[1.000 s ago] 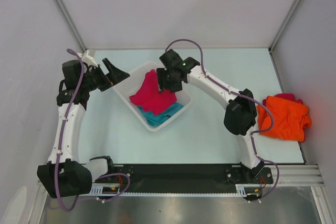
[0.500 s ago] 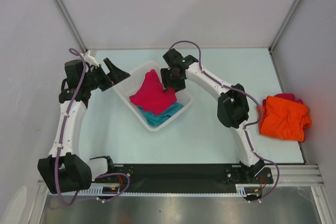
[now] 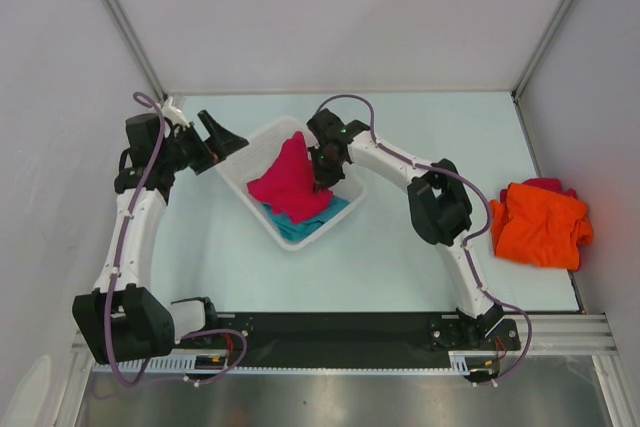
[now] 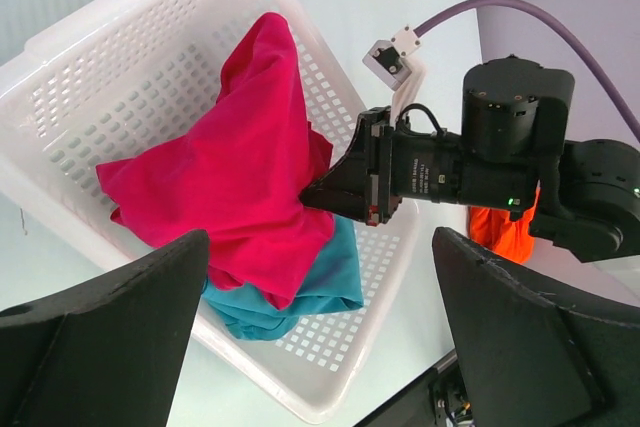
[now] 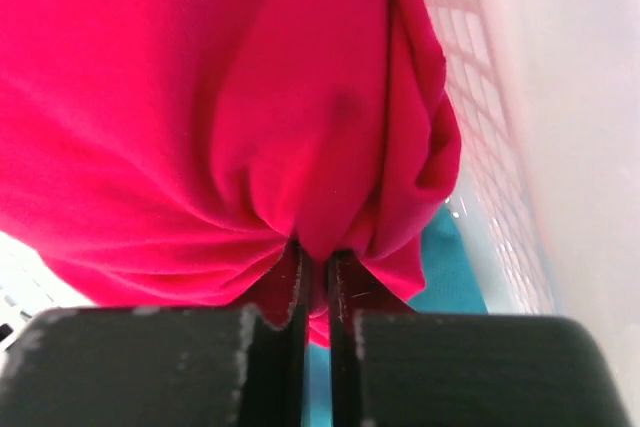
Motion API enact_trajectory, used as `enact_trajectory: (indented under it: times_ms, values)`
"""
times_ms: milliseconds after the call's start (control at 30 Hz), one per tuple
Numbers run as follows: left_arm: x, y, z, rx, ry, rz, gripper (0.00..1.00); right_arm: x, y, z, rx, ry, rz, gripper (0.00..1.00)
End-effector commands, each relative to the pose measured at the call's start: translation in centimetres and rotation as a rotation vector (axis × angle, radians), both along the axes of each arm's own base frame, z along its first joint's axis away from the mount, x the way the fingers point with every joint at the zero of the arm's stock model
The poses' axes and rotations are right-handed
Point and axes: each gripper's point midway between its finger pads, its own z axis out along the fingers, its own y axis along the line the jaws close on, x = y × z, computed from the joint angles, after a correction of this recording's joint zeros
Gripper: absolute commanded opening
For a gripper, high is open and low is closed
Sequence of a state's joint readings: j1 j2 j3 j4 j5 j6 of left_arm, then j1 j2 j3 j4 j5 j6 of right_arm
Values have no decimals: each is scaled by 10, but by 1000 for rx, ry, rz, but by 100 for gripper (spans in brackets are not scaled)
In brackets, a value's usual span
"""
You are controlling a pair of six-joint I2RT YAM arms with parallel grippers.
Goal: Fold and stack the t-shirts
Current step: Grab crumpled tshirt from bin with the right arm
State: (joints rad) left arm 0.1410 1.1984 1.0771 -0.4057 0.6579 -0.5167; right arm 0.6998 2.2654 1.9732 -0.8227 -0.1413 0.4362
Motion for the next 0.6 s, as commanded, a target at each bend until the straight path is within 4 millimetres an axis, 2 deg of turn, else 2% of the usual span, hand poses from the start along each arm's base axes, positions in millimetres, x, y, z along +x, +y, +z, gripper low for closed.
enact_trajectory:
  times_ms: [0,100,133,200,233,267,300,333,367,433,467,533,567]
  values:
    - [3,3,8,-6,-33,13,99,0,2,31,57,-54,5,0]
    - [2,3,3,-5,-26,11,99,14,-9,62,60,-129,-25,0]
    - [2,3,0,-3,-21,12,99,17,-13,88,70,-170,-37,0]
    - [4,5,-12,7,-6,20,99,25,-20,120,65,-241,-59,0]
    - [5,8,-24,17,19,35,99,26,-22,154,89,-291,-66,0]
    - [4,8,-36,17,51,30,99,27,-25,171,94,-321,-75,0]
    - [3,7,-44,12,72,26,99,21,-29,184,94,-326,-72,0]
    - [2,7,-50,8,84,23,99,23,-33,203,96,-369,-87,0]
    - [-2,5,-58,-6,107,18,99,23,-38,238,129,-438,-105,0]
    - [-3,4,-62,-10,104,20,99,15,-46,267,144,-479,-116,0]
    - [-4,4,-61,-12,103,22,98,10,-55,292,170,-526,-137,0]
    - [-5,3,-59,-12,95,19,99,1,-67,313,185,-562,-159,0]
    - [-6,3,-57,-14,93,18,99,-7,-79,334,204,-606,-183,0]
